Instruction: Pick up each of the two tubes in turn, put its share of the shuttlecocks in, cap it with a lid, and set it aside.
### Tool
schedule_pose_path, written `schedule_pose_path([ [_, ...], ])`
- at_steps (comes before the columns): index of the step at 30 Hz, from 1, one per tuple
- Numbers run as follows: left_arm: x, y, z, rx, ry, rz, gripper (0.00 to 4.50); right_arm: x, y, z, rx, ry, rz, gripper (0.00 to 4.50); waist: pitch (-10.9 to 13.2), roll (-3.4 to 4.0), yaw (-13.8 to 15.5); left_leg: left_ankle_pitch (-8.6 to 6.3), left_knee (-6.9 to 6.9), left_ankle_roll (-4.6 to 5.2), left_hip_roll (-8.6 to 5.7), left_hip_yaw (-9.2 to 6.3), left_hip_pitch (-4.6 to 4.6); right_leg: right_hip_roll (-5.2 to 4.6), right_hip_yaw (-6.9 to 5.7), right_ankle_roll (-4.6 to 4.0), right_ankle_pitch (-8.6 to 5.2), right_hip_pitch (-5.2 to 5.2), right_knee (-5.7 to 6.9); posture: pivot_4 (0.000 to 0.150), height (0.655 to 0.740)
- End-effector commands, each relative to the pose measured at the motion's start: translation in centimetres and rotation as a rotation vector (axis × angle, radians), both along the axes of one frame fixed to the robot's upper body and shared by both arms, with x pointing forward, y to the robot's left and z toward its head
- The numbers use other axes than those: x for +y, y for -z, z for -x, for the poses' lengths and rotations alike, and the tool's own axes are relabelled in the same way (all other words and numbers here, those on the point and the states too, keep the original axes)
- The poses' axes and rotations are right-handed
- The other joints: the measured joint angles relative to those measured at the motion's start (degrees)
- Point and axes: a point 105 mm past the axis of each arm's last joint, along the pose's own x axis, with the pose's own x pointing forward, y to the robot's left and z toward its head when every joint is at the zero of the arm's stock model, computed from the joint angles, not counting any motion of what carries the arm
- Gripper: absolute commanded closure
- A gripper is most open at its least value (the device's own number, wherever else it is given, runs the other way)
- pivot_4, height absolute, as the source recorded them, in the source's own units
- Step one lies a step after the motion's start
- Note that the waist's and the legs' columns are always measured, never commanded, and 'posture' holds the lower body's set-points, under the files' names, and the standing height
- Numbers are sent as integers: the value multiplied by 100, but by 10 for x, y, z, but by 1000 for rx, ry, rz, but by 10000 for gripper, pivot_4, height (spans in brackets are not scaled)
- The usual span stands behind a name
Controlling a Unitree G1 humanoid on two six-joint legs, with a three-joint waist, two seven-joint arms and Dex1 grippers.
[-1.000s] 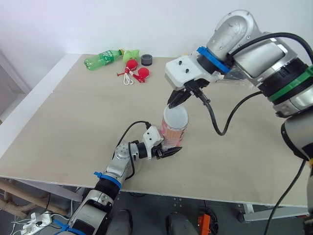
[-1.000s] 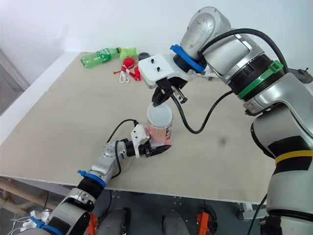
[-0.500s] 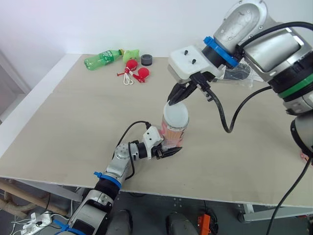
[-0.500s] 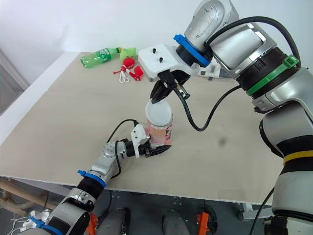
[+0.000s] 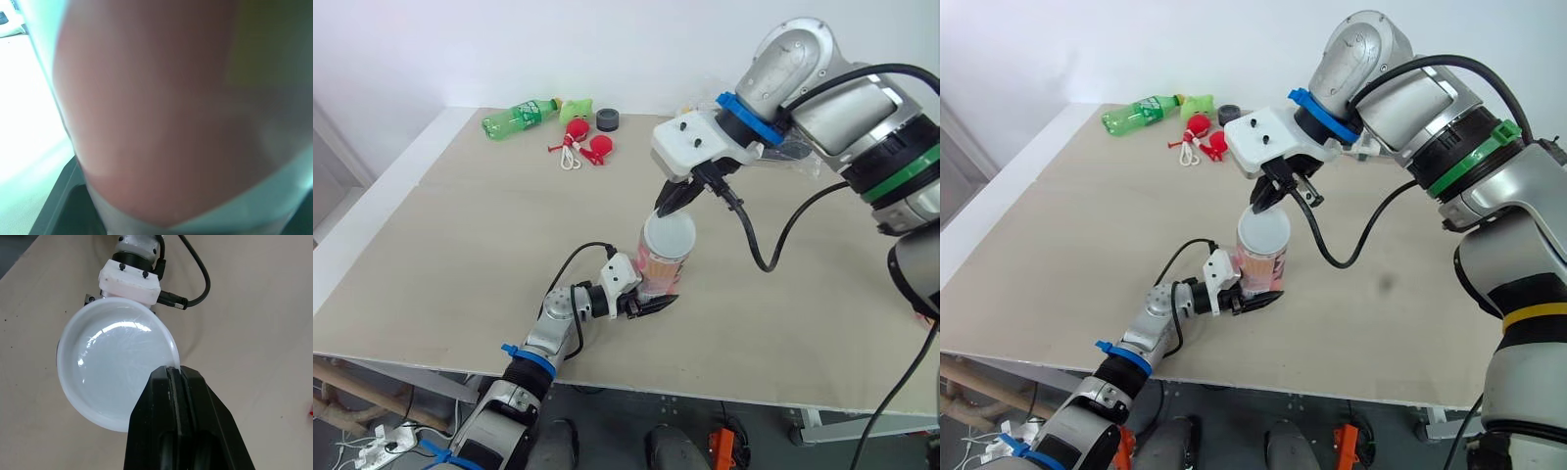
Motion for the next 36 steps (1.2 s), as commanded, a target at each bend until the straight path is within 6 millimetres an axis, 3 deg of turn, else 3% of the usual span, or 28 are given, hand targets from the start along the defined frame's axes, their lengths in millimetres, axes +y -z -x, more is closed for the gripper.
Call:
schedule_pose_path([
  [1,1,26,7,91,-2,-49,16293,-4,1,3,12,-16,33,44630,0,0,1,0,0,0,0,-3,-2,0,-3,-5,1,0,0,1500,7400],
  [26,1,27,9,97,1,-48,16293,8,7,14,70,-72,-18,44630,0,0,7,-6,-7,-5,0,-28,-4,1,-34,-34,-9,6,1,1500,7400],
  [36,0,27,10,98,5,-48,16293,6,6,7,26,-65,-11,44630,-1,2,0,-9,-7,-4,1,-30,-3,2,-38,-41,-10,6,2,1500,7400],
])
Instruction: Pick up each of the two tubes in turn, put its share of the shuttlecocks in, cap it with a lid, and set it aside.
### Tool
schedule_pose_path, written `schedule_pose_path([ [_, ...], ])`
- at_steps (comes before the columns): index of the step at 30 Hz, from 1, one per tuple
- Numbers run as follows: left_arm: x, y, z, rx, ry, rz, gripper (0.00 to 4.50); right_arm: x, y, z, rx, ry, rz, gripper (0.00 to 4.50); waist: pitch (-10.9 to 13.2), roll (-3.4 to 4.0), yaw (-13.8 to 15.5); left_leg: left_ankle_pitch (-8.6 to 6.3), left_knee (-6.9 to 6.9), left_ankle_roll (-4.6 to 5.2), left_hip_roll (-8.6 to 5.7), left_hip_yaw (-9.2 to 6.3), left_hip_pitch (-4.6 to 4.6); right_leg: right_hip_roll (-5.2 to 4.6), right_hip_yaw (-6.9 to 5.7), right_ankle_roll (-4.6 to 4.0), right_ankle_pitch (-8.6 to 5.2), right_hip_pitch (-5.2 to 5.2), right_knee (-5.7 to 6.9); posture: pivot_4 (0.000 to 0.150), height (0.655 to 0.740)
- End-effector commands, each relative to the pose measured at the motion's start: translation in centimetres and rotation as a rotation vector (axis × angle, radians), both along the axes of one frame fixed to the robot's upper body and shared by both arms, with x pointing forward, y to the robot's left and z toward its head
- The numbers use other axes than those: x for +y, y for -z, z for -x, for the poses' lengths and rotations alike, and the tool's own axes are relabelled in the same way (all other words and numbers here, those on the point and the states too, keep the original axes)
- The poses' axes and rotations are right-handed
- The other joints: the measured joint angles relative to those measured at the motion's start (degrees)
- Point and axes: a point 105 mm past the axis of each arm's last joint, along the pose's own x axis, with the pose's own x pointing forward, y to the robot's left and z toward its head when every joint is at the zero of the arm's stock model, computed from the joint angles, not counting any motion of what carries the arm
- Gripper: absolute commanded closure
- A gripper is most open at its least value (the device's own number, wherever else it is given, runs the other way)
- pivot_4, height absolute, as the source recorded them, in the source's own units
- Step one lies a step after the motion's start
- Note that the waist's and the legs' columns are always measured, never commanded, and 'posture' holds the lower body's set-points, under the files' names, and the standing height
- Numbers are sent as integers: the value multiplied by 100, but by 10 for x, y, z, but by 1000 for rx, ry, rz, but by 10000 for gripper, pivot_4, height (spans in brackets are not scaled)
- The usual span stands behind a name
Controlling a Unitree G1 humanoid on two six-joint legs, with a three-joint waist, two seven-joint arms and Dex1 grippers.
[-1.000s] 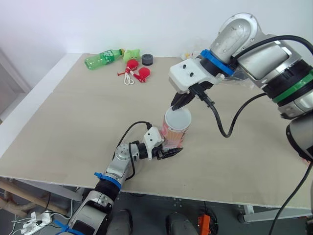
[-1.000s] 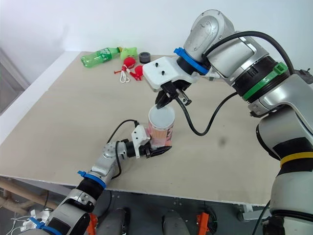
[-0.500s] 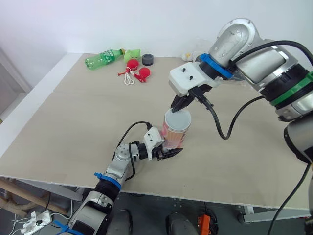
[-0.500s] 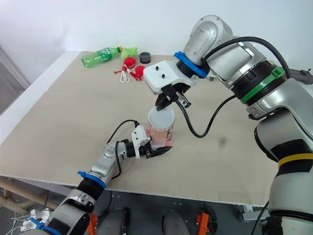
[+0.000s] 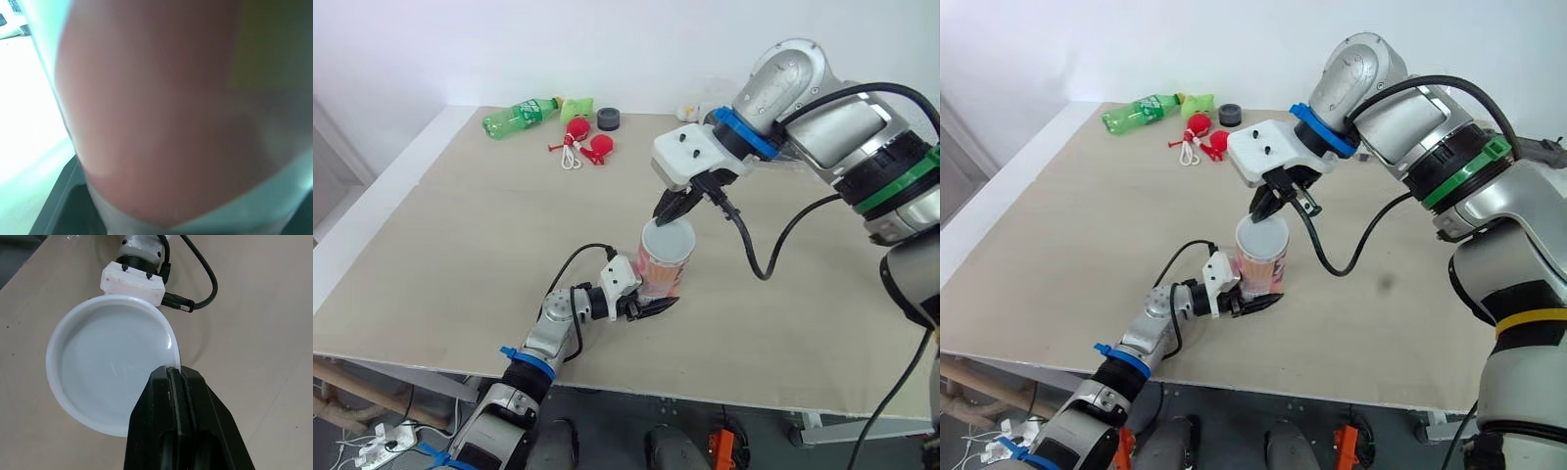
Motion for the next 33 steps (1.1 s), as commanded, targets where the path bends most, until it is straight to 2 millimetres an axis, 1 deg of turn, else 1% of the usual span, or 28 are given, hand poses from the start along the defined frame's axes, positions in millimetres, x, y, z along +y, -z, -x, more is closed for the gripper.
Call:
schedule_pose_path([
  [1,0,28,6,104,0,-53,16293,3,-2,6,-1,-59,17,44630,0,0,0,0,0,0,1,-2,0,1,-2,-1,0,1,0,1500,7400],
  [6,0,28,6,104,-1,-54,16293,2,2,8,13,-66,20,44630,0,0,-1,0,0,0,0,-2,0,0,-3,-1,0,1,0,1500,7400],
  [11,0,28,7,104,0,-53,16293,-1,5,2,-15,-59,45,44630,0,0,0,0,0,0,0,-3,1,0,-3,-1,-1,3,0,1500,7400],
  [16,-1,28,8,106,3,-53,16293,1,5,-1,-35,-63,40,44630,-1,1,-3,0,1,0,1,-3,7,1,-4,-2,0,10,0,1500,7400],
  [19,-1,28,8,106,4,-53,16293,1,5,-1,-39,-64,38,35024,-1,1,-3,0,1,0,2,-3,10,2,-5,-1,-1,12,1,1500,7400],
  [21,-1,28,8,105,4,-54,16293,2,4,-1,-38,-63,34,26588,-1,1,-1,0,1,0,2,-3,11,2,-5,-2,0,13,1,1500,7400],
  [22,-2,28,8,105,5,-54,16293,2,4,-1,-40,-63,32,21543,-1,1,0,0,1,0,2,-4,11,2,-5,-2,0,14,1,1500,7400],
  [23,-2,28,8,105,5,-54,16293,2,3,-1,-41,-62,30,18369,-1,1,1,0,1,0,2,-4,11,1,-5,-2,0,14,1,1500,7400],
  [24,-2,28,8,105,6,-54,16293,2,2,-1,-43,-62,27,12852,-1,1,1,0,1,0,1,-4,11,1,-5,-2,0,14,1,1500,7400],
  [27,-2,28,8,105,7,-54,16293,3,-1,0,-48,-60,19,211,-1,1,1,0,1,0,1,-4,10,1,-5,-2,0,14,1,1500,7400],
  [29,-2,28,8,105,8,-54,16293,3,-4,0,-54,-59,10,211,-1,1,1,0,1,0,1,-4,11,1,-5,-2,0,14,1,1500,7400],
  [33,-2,28,8,104,8,-55,16293,4,-17,0,-68,-46,-23,211,-1,1,0,0,1,0,2,-4,10,1,-5,-2,0,13,1,1500,7400],
])
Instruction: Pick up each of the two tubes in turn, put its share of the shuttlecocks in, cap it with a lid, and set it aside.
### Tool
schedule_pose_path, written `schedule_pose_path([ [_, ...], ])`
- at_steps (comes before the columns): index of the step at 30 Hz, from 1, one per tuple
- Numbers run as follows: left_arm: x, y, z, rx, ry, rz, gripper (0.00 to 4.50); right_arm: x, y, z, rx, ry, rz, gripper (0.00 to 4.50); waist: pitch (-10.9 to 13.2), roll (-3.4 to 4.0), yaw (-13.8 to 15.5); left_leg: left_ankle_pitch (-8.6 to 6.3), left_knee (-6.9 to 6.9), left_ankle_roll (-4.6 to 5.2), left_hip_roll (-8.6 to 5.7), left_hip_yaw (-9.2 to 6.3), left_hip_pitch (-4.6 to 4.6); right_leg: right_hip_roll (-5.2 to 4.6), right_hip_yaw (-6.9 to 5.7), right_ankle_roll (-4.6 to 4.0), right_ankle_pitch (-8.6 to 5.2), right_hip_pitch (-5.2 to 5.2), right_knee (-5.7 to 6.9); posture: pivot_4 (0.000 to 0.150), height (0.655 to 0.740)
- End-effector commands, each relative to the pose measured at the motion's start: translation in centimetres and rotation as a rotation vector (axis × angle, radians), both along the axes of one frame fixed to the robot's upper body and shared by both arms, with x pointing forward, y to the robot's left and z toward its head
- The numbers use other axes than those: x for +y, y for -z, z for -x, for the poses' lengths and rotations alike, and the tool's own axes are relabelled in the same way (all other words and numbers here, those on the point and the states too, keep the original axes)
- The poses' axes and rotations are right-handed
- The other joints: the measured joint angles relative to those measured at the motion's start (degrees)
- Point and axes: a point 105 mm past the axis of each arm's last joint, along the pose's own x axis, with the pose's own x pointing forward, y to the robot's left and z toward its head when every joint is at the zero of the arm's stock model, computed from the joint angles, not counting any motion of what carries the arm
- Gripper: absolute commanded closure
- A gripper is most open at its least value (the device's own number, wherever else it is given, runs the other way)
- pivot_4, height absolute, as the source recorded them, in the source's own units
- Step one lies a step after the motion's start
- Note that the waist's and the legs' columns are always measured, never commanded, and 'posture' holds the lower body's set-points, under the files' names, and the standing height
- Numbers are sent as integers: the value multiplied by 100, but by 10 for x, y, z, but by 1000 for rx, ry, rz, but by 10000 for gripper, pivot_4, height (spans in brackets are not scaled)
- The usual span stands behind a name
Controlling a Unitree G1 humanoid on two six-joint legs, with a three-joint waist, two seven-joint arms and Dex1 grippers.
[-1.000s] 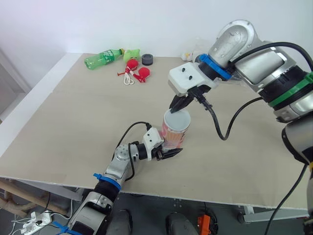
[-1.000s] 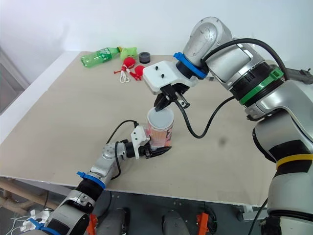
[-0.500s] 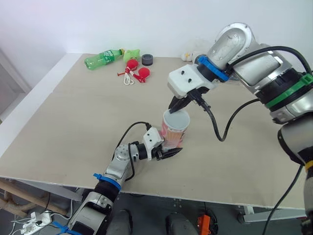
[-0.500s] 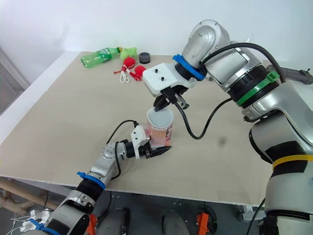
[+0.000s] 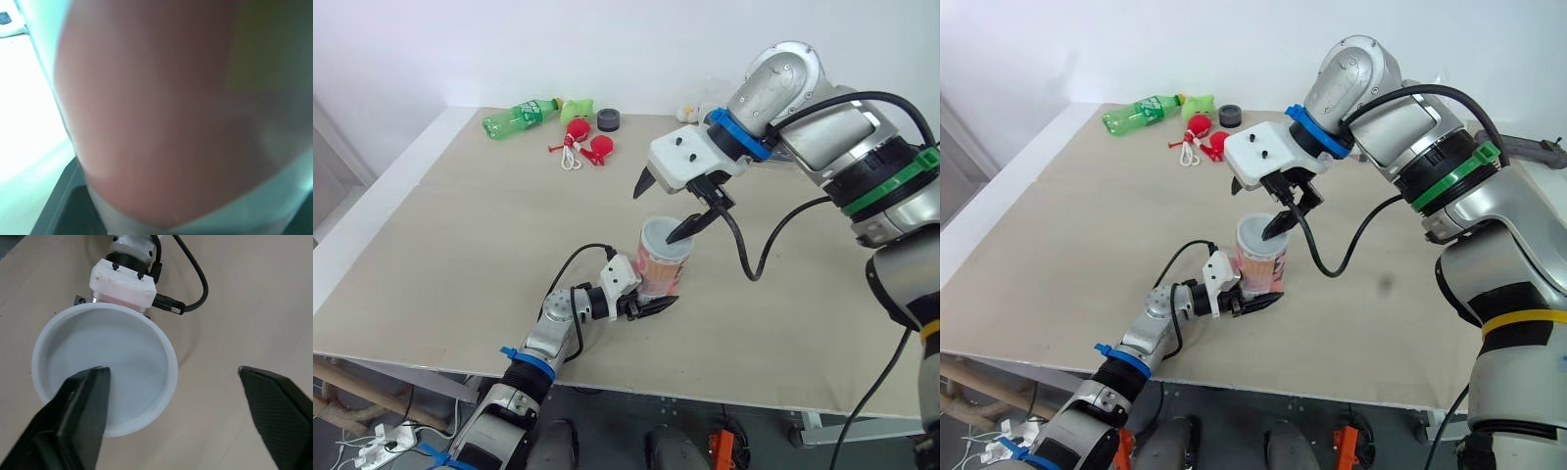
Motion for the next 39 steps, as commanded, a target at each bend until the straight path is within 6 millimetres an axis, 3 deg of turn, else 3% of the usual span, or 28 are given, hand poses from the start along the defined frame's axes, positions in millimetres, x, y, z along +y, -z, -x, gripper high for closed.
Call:
schedule_pose_path([
  [1,-1,27,9,93,14,-56,16293,0,-20,6,-13,-9,-23,211,0,0,0,0,0,0,0,0,0,0,0,0,0,0,0,1500,7400],
  [2,-1,27,9,93,13,-56,16293,0,-23,7,-11,-6,-33,211,0,0,1,0,0,0,0,0,0,0,0,0,0,0,0,1500,7400],
  [4,-1,27,9,93,13,-56,16293,-1,-27,9,-4,-1,-47,7739,0,0,2,0,0,0,-1,0,-2,-1,1,-1,1,-2,0,1500,7400],
  [6,-1,27,9,94,13,-56,16293,-2,-28,12,10,-2,-56,18914,0,0,2,0,0,0,-1,0,-3,-1,0,-1,0,-2,0,1500,7400],
  [8,-1,27,9,94,14,-55,16293,-2,-28,18,42,-9,-65,26051,1,0,3,0,-1,0,-1,0,-3,-1,0,-2,-1,-3,0,1500,7400],
  [12,-1,27,9,93,13,-54,16293,-5,-21,27,91,-15,-49,44764,1,1,0,-1,-1,-1,-1,0,-4,-1,1,-2,-3,-3,0,1500,7400],
  [21,-1,28,9,96,11,-52,16293,-5,5,30,169,-9,3,44764,1,1,0,-1,-1,-1,-1,0,-4,-1,1,3,-6,-4,0,1500,7400],
  [32,-2,29,12,101,9,-47,16293,8,14,22,177,-12,-8,44764,-1,4,-34,-1,-1,-1,3,-1,0,2,-1,0,-4,-2,0,1500,7400],
  [39,-3,28,12,103,7,-45,16293,4,31,14,173,12,42,44764,-9,9,-48,-1,-1,-1,5,-1,7,5,-1,3,-6,4,1,1500,7400],
])
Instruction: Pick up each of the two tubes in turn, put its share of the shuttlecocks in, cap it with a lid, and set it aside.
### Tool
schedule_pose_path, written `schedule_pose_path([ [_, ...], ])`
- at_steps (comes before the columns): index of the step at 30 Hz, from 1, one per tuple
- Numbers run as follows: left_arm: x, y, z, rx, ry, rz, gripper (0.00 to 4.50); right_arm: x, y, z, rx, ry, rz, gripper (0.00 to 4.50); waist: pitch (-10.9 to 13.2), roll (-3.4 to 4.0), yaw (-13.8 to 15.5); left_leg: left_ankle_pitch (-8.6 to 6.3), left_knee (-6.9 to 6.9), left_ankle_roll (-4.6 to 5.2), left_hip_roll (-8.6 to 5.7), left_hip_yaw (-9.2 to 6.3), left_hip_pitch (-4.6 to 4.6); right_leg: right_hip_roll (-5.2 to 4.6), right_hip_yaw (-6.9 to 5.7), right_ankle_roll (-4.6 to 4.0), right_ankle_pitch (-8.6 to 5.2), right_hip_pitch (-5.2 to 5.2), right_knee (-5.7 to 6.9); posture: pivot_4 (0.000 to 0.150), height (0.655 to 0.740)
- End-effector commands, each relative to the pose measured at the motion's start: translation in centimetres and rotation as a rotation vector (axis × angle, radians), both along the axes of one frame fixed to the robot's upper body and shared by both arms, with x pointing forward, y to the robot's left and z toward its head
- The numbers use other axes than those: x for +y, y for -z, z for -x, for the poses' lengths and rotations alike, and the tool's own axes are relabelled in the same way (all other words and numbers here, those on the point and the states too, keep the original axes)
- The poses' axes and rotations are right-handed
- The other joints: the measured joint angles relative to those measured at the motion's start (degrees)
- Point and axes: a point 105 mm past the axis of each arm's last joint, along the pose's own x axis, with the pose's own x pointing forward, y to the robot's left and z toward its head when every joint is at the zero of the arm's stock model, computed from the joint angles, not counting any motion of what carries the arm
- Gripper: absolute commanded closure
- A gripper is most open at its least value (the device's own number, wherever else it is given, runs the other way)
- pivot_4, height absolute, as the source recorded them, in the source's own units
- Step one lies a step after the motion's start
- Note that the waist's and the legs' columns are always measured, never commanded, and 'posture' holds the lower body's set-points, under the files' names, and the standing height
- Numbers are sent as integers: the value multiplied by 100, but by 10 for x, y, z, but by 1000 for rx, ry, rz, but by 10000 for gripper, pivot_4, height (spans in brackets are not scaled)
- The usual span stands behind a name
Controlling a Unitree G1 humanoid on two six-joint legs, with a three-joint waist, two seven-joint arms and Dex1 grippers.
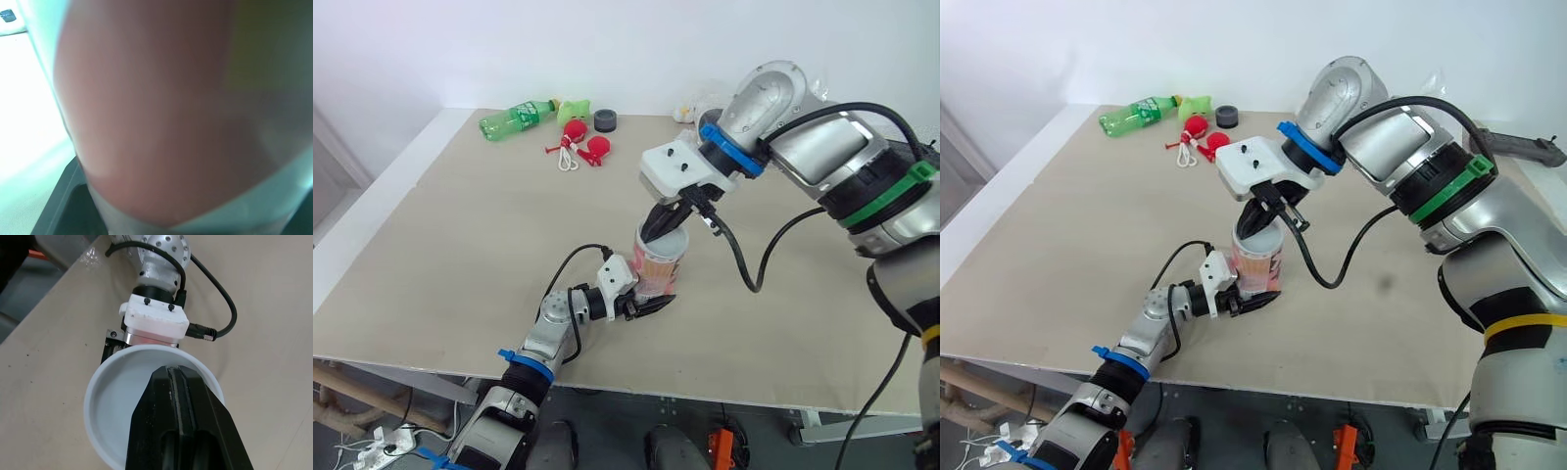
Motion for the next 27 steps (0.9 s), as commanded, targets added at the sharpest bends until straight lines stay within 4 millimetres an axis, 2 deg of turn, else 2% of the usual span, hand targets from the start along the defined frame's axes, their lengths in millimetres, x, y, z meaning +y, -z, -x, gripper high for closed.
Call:
schedule_pose_path([
  [1,-6,28,12,94,30,-57,16293,-4,17,-1,33,-1,64,44764,-2,0,-1,0,0,0,0,0,1,1,0,0,0,1,0,1500,7400],
  [6,-6,28,12,95,28,-57,16293,-6,26,-2,40,1,86,44764,-10,-3,-1,0,0,0,1,0,3,1,0,1,0,4,1,1500,7400],
  [9,-6,29,12,95,27,-58,16293,-5,23,-1,48,0,61,44764,-19,-2,-1,0,0,0,1,0,5,1,1,1,0,5,1,1500,7400],
  [13,-5,28,13,95,25,-58,16293,-5,-5,5,46,5,-83,44764,-18,-3,1,0,0,0,2,-1,4,2,0,1,0,4,1,1500,7400],
  [17,0,27,10,95,5,-55,16293,-28,-39,18,48,91,-281,44764,-13,-5,51,0,0,0,-3,-5,-11,-2,-2,-8,3,-5,0,1500,7400],
  [20,4,27,10,98,-2,-56,16293,-44,-59,37,74,168,-491,36296,-11,-7,85,-9,0,-3,-7,-10,-26,-7,-8,-9,-4,-12,-2,1500,7400],
  [22,6,28,11,100,5,-62,16293,-53,-65,45,74,248,-646,25745,-13,-7,95,-22,0,9,-6,-18,-25,-6,-18,-17,-13,-4,-3,1500,7400],
  [23,7,28,11,101,8,-65,16293,-58,-65,46,73,296,-708,23794,-14,-8,94,-25,1,7,-6,-17,-21,-6,-17,-20,-16,-4,0,1500,7400],
  [24,8,27,11,102,9,-65,16293,-62,-65,46,73,350,-774,17949,-14,-9,81,-26,-5,11,-4,-17,-16,-3,-16,-22,-16,0,0,1500,7400],
  [27,12,25,9,107,11,-62,16293,-82,-50,47,71,521,-932,4820,-13,-12,75,-25,2,11,3,-27,-13,7,-25,-28,-17,4,8,1500,7400],
])
